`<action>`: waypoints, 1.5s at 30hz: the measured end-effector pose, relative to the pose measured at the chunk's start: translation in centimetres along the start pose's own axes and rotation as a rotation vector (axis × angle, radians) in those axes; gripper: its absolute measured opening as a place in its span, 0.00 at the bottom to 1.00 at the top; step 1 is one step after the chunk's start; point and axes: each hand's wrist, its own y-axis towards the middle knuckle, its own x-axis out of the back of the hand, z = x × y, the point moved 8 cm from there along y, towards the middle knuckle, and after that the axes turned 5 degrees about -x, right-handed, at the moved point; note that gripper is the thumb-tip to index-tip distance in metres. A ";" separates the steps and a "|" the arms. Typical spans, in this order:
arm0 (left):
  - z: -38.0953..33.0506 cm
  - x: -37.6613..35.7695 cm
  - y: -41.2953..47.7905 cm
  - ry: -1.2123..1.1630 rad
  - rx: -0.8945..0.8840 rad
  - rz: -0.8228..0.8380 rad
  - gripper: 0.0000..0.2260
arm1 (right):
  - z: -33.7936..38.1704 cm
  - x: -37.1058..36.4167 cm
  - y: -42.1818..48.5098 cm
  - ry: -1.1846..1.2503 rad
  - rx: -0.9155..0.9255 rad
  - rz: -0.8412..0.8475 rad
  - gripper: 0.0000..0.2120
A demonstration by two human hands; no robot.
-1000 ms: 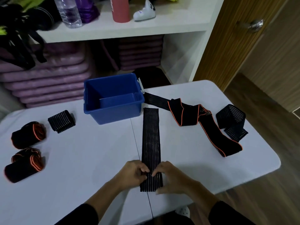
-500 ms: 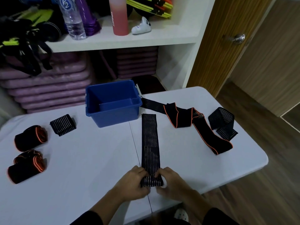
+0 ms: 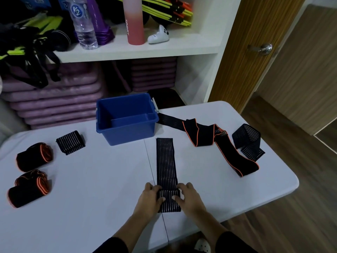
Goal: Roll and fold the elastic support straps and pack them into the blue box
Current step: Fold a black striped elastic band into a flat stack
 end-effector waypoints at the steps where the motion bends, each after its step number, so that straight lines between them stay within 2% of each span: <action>1: -0.4 0.2 -0.2 0.043 -0.062 -0.015 0.19 | 0.0 0.2 0.0 0.005 0.032 -0.019 0.19; 4: -1.4 0.3 -0.8 0.163 -0.271 -0.021 0.18 | 0.4 0.3 -0.4 -0.012 0.207 0.039 0.21; 7: -1.1 -0.6 -1.1 0.253 -0.362 0.088 0.29 | 0.3 -0.3 -1.1 -0.080 0.317 0.165 0.31; 9: -0.9 -0.8 -1.0 0.293 -0.376 0.144 0.34 | 0.2 -0.5 -1.2 -0.078 0.354 0.202 0.33; 12: -0.8 -0.3 -0.5 0.206 -0.327 0.158 0.30 | 0.6 -0.1 -0.7 0.063 0.308 0.222 0.25; 15: -0.7 0.7 0.3 0.088 -0.232 0.144 0.17 | 0.8 0.6 0.1 0.138 0.180 0.231 0.16; 16: -0.6 0.9 0.5 0.030 -0.186 0.141 0.13 | 0.8 0.6 0.4 0.153 0.144 0.239 0.15; 19: 0.1 0.9 1.1 -0.123 -0.038 0.070 0.12 | 0.8 0.3 1.0 0.176 0.043 0.211 0.12; 21: 0.2 0.8 1.4 -0.064 0.031 0.010 0.08 | 0.7 0.3 1.6 0.097 0.014 0.109 0.13; 22: 0.2 0.8 1.5 -0.008 0.041 -0.017 0.09 | 0.5 0.4 1.9 0.046 0.003 0.053 0.14; 24: 0.0 0.9 1.6 0.087 0.002 -0.052 0.18 | 0.4 0.7 2.2 0.039 0.012 -0.011 0.16; 27: -1.1 0.9 1.7 0.194 -0.155 -0.068 0.23 | 0.8 0.8 2.2 0.081 0.131 0.025 0.20; 30: -0.9 0.3 1.6 0.219 -0.242 0.021 0.22 | 0.9 0.7 1.9 0.043 0.225 0.109 0.28; 33: 0.0 -0.3 1.9 0.222 -0.266 0.148 0.33 | 0.8 0.5 1.5 -0.020 0.296 0.173 0.37; 36: 0.1 0.0 2.3 0.171 -0.265 0.178 0.32 | 1.0 0.9 1.6 -0.002 0.295 0.179 0.30; 38: 0.3 0.7 2.7 0.075 -0.214 0.170 0.25 | 1.1 1.5 1.9 0.049 0.242 0.178 0.24; 41: 0.4 1.5 3.4 -0.088 -0.085 0.126 0.09 | 1.3 1.8 2.5 0.135 0.142 0.190 0.11; 43: 0.6 1.5 4.0 -0.169 0.021 0.076 0.13 | 1.4 1.4 3.2 0.139 0.069 0.176 0.12; 45: 1.1 1.5 4.4 -0.119 0.114 0.012 0.13 | 1.1 1.4 3.9 0.088 -0.005 0.109 0.15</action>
